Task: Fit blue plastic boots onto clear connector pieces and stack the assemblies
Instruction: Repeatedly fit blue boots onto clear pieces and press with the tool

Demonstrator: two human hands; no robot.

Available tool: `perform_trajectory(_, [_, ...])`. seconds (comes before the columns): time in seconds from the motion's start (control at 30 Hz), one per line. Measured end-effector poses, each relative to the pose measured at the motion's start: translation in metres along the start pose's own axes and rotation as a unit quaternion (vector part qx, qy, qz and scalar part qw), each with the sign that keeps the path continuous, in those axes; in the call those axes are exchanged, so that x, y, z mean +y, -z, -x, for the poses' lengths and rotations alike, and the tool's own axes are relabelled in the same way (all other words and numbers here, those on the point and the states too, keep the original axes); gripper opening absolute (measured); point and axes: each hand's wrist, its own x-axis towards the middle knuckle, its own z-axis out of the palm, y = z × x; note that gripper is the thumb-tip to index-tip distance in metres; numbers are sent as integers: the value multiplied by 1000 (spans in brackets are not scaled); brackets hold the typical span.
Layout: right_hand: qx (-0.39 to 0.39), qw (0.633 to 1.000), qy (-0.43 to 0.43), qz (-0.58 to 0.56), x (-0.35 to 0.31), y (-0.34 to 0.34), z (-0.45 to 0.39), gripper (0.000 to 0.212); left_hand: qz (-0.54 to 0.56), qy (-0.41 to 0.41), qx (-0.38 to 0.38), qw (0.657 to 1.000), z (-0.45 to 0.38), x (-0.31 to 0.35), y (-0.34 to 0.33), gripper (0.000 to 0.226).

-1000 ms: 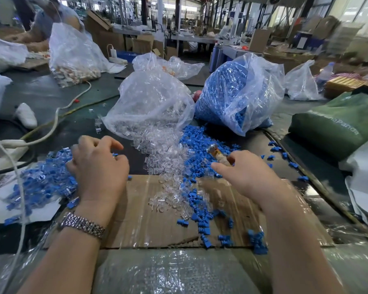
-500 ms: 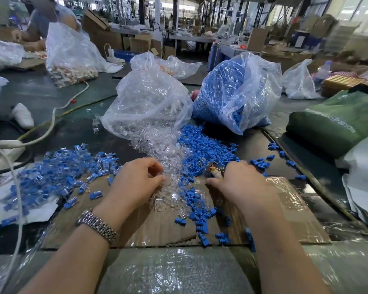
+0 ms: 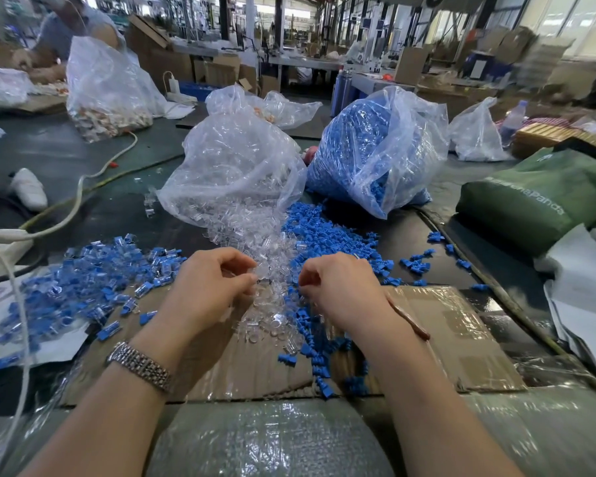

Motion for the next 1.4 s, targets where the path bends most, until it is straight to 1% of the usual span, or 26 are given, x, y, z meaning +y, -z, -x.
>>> perform_trajectory(0.1, [-21,1000,7,19,-1,-3,-2,11,67,32,-18,997,0,4,2,11])
perform_trajectory(0.2, [-32,999,10,-6,1,-5,-3,12,164,74,-40,983,1,7,4,13])
perform_trajectory(0.27, [-38,999,16,5,1,-7,-3,17,200,87,-48,975,2,7,5,14])
perform_trajectory(0.37, [-26,999,19,23,4,-8,-1,21,215,91,-60,971,3,8,4,17])
perform_trajectory(0.47, [7,1000,6,-7,7,-3,0,15,184,79,-57,978,2,7,1,16])
perform_trajectory(0.57, [50,995,-7,-88,10,1,-1,10,207,69,-57,974,2,7,1,19])
perform_trajectory(0.63, [75,977,-18,-198,11,3,0,7,252,68,-59,964,2,7,2,23])
perform_trajectory(0.7, [71,945,-31,-317,10,7,3,6,291,73,-73,951,1,7,3,31])
perform_trajectory(0.73, [63,932,-32,-356,10,8,3,5,306,78,-82,945,1,7,3,34])
perform_trajectory(0.83, [46,912,-20,-408,9,11,5,3,332,91,-103,933,0,4,1,34])
perform_trajectory(0.93, [42,910,-9,-413,8,10,6,2,361,89,-124,920,-1,4,0,30])
perform_trajectory(1.03, [57,890,25,-451,6,11,6,5,409,71,-137,899,-1,5,1,29])
perform_trajectory(1.1, [71,883,56,-460,5,12,6,6,424,66,-136,893,0,7,1,26])
perform_trajectory(1.27, [80,898,113,-418,1,9,9,3,443,65,-139,883,2,10,0,23])
perform_trajectory(1.4, [89,912,140,-375,-1,7,10,1,439,52,-137,886,3,10,-2,22])
